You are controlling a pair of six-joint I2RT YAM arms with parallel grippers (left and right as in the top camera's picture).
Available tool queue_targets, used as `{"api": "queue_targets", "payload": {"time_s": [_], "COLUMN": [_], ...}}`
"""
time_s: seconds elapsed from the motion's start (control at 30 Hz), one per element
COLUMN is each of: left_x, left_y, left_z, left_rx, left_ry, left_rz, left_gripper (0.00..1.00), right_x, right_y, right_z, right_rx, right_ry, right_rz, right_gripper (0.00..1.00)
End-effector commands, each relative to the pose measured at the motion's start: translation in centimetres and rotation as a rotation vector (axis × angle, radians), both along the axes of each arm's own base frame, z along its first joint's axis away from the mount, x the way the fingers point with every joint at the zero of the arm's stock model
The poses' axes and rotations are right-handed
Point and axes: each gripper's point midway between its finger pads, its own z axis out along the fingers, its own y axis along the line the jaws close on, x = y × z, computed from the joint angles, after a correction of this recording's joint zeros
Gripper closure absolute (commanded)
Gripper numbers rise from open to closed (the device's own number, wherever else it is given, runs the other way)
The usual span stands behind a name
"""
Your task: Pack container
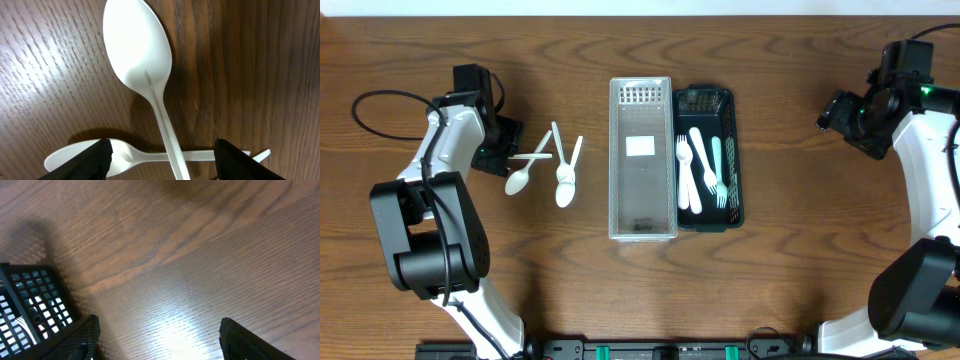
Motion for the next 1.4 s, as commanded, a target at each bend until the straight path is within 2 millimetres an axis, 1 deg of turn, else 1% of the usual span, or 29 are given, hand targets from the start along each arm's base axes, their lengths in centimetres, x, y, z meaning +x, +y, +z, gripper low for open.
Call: {"api": "queue_targets", "payload": {"time_s": [0.0, 0.27, 0.53, 0.67, 0.83, 0.93, 1.0, 1.07, 1.13, 1.17, 1.2, 1.23, 1.27, 1.33, 1.37], "left_x": [0.1, -0.3, -0.2, -0.3, -0.6, -0.7, -0.8, -0.7, -0.6, -0.5, -0.4, -0.3, -0.2, 0.4, 0.7], "left_y": [1.0, 1.2, 1.8, 1.8, 1.5, 1.5, 1.5, 1.3, 0.8, 0.6, 0.7, 0.7, 0.7, 0.8, 0.8], "left_z": [-0.1, -1.7, -1.9, -2.5, -3.6, -4.0, -4.0, -4.0, -4.0, -3.8, -3.6, -3.3, -2.9, -1.7, -0.8], "left_rx": [0.044, 0.053, 0.088, 0.086, 0.072, 0.068, 0.068, 0.058, 0.032, 0.03, 0.036, 0.045, 0.054, 0.075, 0.087], "left_ry": [0.009, 0.055, 0.052, 0.067, 0.096, 0.105, 0.106, 0.104, 0.098, 0.092, 0.087, 0.08, 0.07, 0.041, 0.023], "left_rz": [-0.004, -0.001, 0.004, 0.003, 0.0, -0.001, -0.002, -0.008, -0.039, -0.072, -0.108, -0.154, -0.193, -0.271, -0.307], "left_gripper": [0.32, 0.32, 0.33, 0.38, 0.38, 0.38, 0.44, 0.63, 0.77, 0.8, 0.81, 0.87, 0.9, 0.94, 0.94], "right_x": [0.1, -0.1, -0.1, -0.1, -0.2, -0.2, -0.2, -0.2, -0.2, -0.2, -0.2, -0.2, -0.2, -0.2, -0.2], "right_y": [-0.4, -0.3, -0.3, -0.3, -0.3, -0.3, -0.3, -0.3, -0.3, -0.3, -0.3, -0.3, -0.2, -0.1, -0.1], "right_z": [0.3, 0.2, 0.2, 0.2, 0.2, 0.1, 0.1, 0.1, 0.1, 0.1, 0.1, 0.2, 0.2, 0.2, 0.2], "right_rx": [-0.006, -0.005, -0.005, -0.004, -0.004, -0.003, -0.003, -0.003, -0.003, -0.003, -0.003, -0.003, 0.0, 0.002, 0.003], "right_ry": [-0.009, -0.002, -0.002, -0.002, 0.003, 0.006, 0.006, 0.006, 0.006, 0.006, 0.006, 0.005, 0.005, 0.004, 0.004], "right_rz": [0.002, 0.002, 0.002, 0.003, 0.003, 0.003, 0.003, 0.003, 0.003, 0.003, 0.003, 0.003, -0.001, -0.001, 0.001], "right_gripper": [0.21, 0.21, 0.22, 0.22, 0.22, 0.22, 0.23, 0.23, 0.23, 0.23, 0.23, 0.23, 0.24, 0.24, 0.24]}}
